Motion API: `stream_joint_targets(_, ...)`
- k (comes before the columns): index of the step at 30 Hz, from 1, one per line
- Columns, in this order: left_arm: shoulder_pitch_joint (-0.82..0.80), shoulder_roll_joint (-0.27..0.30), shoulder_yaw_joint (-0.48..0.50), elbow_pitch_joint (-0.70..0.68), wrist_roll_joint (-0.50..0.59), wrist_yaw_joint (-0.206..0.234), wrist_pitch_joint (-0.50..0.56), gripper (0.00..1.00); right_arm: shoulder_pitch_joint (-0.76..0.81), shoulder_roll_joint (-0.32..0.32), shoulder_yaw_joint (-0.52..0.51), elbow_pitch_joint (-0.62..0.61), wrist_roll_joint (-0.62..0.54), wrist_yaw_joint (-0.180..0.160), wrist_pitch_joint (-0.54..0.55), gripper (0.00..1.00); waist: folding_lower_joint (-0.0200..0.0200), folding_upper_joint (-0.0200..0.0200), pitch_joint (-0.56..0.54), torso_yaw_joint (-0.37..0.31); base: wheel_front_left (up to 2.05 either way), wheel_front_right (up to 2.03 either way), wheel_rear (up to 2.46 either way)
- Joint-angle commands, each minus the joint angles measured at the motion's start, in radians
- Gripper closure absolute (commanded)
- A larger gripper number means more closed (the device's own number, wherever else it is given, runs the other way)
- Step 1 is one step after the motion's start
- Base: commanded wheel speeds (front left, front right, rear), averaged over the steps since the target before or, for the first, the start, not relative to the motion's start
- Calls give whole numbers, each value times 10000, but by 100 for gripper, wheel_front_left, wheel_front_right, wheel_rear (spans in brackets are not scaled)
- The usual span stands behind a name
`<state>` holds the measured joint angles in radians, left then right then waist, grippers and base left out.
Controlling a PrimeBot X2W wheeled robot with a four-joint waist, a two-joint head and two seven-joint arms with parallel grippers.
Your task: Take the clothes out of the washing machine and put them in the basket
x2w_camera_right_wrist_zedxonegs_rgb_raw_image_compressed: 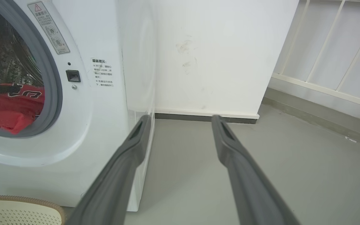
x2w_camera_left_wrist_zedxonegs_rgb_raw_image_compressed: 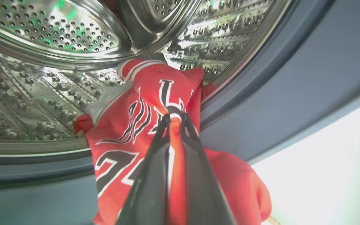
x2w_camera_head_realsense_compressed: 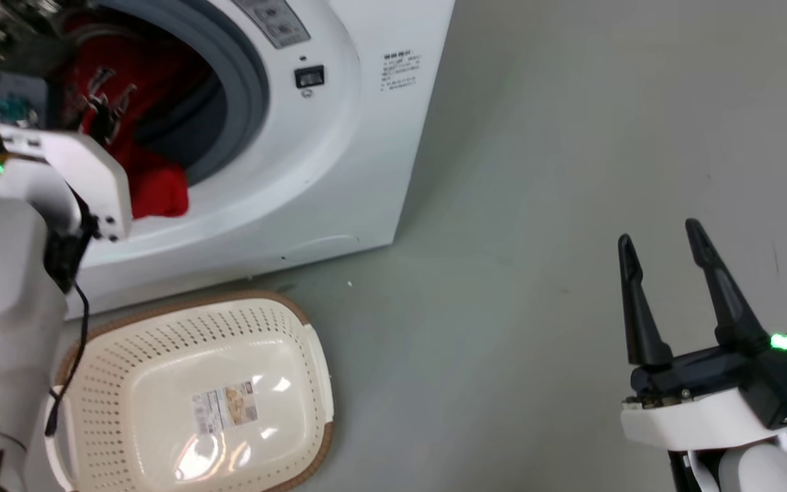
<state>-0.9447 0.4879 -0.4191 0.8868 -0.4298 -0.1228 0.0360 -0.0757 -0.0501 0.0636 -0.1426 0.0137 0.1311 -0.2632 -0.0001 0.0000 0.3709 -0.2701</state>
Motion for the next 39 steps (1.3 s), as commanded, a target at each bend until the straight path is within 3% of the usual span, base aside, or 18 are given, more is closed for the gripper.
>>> stream_joint_targets(1,282,-71,-1,34,-22,65,-278,100,151,-1,23,32,-90,-7,-24,0,1,0,-490,255,0,0,0)
stream_joint_targets(10,2035,-645,64,-212,-224,577,-2177,100,1008,-4,90,246,-400,-7,-24,0,1,0,-1970,686,0,0,0)
stream_joint_targets(16,3161,-856,149,-930,-304,1006,-2778,100,1583,-2,73,344,-547,-7,-24,0,1,0,-2866,984,0,0,0)
stream_joint_targets(27,5593,-744,208,-3675,-199,1839,-2979,100,2363,-1,-66,431,-682,-7,-24,0,1,0,-3830,1438,0,0,0)
stream_joint_targets(34,6969,-524,60,-5600,-144,2447,-2545,100,2476,-1,-66,445,-650,-7,-24,0,1,0,-3977,1485,0,0,0)
stream_joint_targets(39,7685,-473,-88,-6290,-317,2604,-2166,100,2333,-2,17,444,-626,-7,-24,0,1,0,-3791,1355,0,0,0)
